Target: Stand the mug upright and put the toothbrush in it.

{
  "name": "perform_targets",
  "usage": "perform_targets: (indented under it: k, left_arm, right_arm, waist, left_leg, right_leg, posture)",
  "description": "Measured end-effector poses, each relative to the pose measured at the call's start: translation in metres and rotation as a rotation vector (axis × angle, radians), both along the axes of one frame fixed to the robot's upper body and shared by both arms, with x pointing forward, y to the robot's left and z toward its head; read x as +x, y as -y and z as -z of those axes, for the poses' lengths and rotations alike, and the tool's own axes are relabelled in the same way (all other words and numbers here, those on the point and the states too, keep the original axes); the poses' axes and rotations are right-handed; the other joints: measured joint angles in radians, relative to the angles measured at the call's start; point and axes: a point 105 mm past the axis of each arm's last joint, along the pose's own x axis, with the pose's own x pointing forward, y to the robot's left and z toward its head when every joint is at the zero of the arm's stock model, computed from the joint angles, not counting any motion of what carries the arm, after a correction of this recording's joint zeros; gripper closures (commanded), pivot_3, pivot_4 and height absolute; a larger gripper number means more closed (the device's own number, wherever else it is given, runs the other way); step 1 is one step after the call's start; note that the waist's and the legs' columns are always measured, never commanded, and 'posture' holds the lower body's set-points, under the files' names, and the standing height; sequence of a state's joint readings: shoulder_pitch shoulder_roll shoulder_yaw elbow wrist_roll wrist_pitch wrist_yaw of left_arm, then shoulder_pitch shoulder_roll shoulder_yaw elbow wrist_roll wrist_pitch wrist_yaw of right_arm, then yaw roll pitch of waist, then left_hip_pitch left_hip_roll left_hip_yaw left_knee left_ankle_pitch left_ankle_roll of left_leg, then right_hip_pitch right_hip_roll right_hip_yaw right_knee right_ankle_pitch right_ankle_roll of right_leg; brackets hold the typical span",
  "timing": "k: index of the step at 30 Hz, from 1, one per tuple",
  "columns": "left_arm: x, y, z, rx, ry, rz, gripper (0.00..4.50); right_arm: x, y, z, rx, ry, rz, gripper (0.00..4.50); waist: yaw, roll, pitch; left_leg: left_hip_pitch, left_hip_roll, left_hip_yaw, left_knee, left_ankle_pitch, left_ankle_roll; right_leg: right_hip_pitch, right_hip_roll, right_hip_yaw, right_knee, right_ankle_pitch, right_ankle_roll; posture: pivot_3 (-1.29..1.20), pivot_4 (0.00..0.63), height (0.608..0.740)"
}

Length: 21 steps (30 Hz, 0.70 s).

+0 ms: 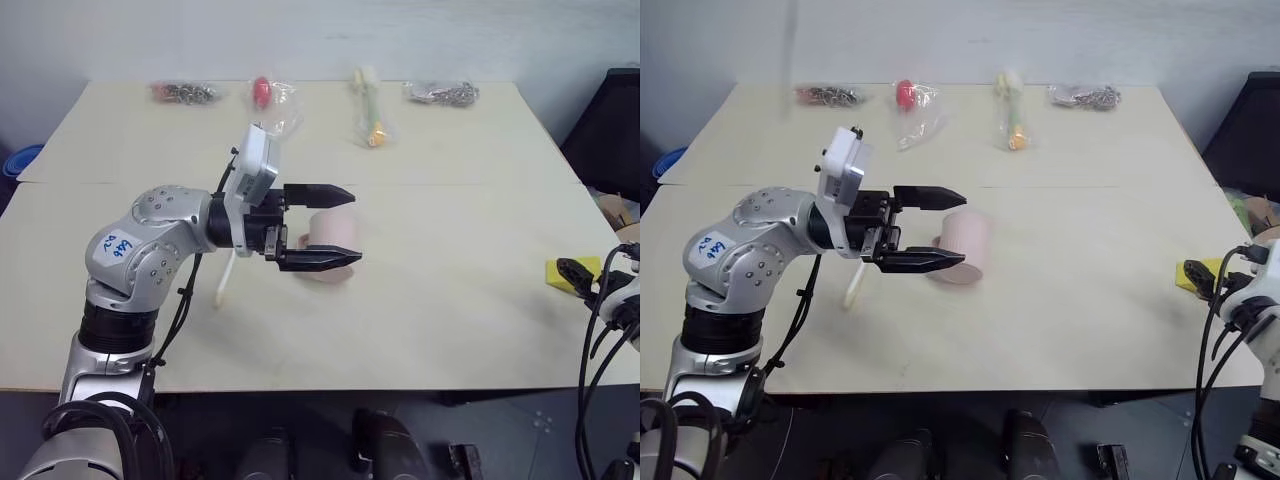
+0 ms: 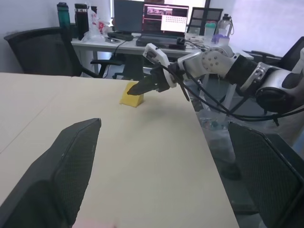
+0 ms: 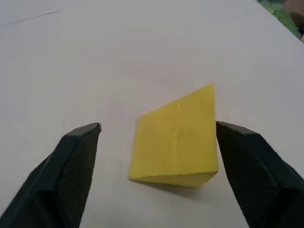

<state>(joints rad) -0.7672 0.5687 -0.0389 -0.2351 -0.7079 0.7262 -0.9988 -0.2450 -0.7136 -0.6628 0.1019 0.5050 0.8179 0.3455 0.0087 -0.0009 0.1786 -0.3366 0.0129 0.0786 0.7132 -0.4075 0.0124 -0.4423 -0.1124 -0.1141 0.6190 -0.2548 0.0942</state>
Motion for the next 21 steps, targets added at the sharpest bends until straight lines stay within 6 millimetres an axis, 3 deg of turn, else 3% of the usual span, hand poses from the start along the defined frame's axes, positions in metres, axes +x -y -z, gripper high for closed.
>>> perform_targets:
  k: [3, 5, 8, 11, 13, 16, 18, 21]
  left_arm:
    - [0.004, -0.005, 0.004, -0.007, -0.014, -0.046, 0.0]
    - [0.008, -0.01, 0.006, -0.006, -0.019, -0.087, 0.0]
    - [0.023, -0.03, 0.007, 0.042, -0.028, -0.25, 0.0]
    - [0.048, -0.051, 0.012, 0.073, -0.12, -0.469, 0.0]
    - [0.064, -0.069, 0.02, 0.095, -0.22, -0.627, 0.0]
    - [0.076, -0.084, 0.037, 0.149, -0.404, -0.791, 0.0]
    - [0.078, -0.089, 0.048, 0.191, -0.499, -0.858, 0.0]
    - [0.079, -0.074, 0.061, 0.227, -0.607, -0.853, 0.0]
  right_arm:
    - [0.003, 0.002, -0.026, -0.166, 0.009, -0.035, 0.03]
    - [0.007, -0.009, -0.045, -0.257, 0.03, -0.112, 0.03]
    - [0.014, -0.06, -0.082, -0.363, 0.099, -0.387, 0.03]
    - [0.004, -0.125, -0.107, -0.415, 0.153, -0.719, 0.03]
    - [-0.012, -0.171, -0.112, -0.423, 0.166, -0.958, 0.03]
    - [-0.034, -0.213, -0.106, -0.439, 0.134, -1.21, 0.03]
    - [-0.041, -0.225, -0.102, -0.446, 0.119, -1.281, 0.03]
    - [-0.044, -0.231, -0.107, -0.444, 0.136, -1.326, 0.03]
  waist:
    - [0.0, 0.0, 0.0]
    - [-0.001, 0.0, 0.0]
    - [-0.011, 0.001, 0.0]
    - [-0.008, 0.001, 0.0]
    - [0.0, 0.0, 0.001]
    - [0.019, -0.002, 0.002]
    - [0.026, -0.003, 0.002]
    - [0.037, -0.003, 0.002]
  left_leg:
    - [0.0, 0.0, 0.0, 0.0, 0.0, 0.0]
    - [0.0, 0.001, -0.001, 0.0, 0.0, 0.0]
    - [0.002, 0.002, -0.006, -0.001, 0.0, 0.0]
    - [0.001, 0.001, -0.009, -0.002, 0.0, 0.0]
    - [-0.001, 0.001, -0.011, 0.0, 0.0, 0.0]
    - [-0.004, 0.0, -0.014, 0.002, 0.0, 0.001]
    - [-0.007, -0.002, -0.015, 0.003, -0.001, 0.001]
    - [-0.011, -0.004, -0.015, 0.006, 0.0, 0.002]
  right_leg:
    - [0.0, 0.001, 0.0, 0.0, 0.0, 0.0]
    - [0.0, 0.001, 0.0, 0.0, 0.0, 0.0]
    - [0.0, 0.003, 0.001, -0.001, 0.0, 0.0]
    - [0.0, 0.002, 0.0, -0.001, 0.0, 0.0]
    - [0.0, 0.001, -0.002, -0.001, 0.0, 0.0]
    - [0.0, -0.001, -0.005, -0.002, 0.0, 0.001]
    - [0.0, -0.002, -0.006, -0.004, 0.001, 0.002]
    - [0.0, -0.002, -0.009, -0.007, 0.003, 0.005]
  posture:
    - [0.0, 0.15, 0.74]
    - [0.0, 0.15, 0.74]
    - [0.0, 0.15, 0.74]
    - [0.0, 0.15, 0.74]
    - [0.0, 0.15, 0.74]
    - [0.0, 0.15, 0.74]
    - [0.0, 0.15, 0.74]
    - [0.0, 0.15, 0.74]
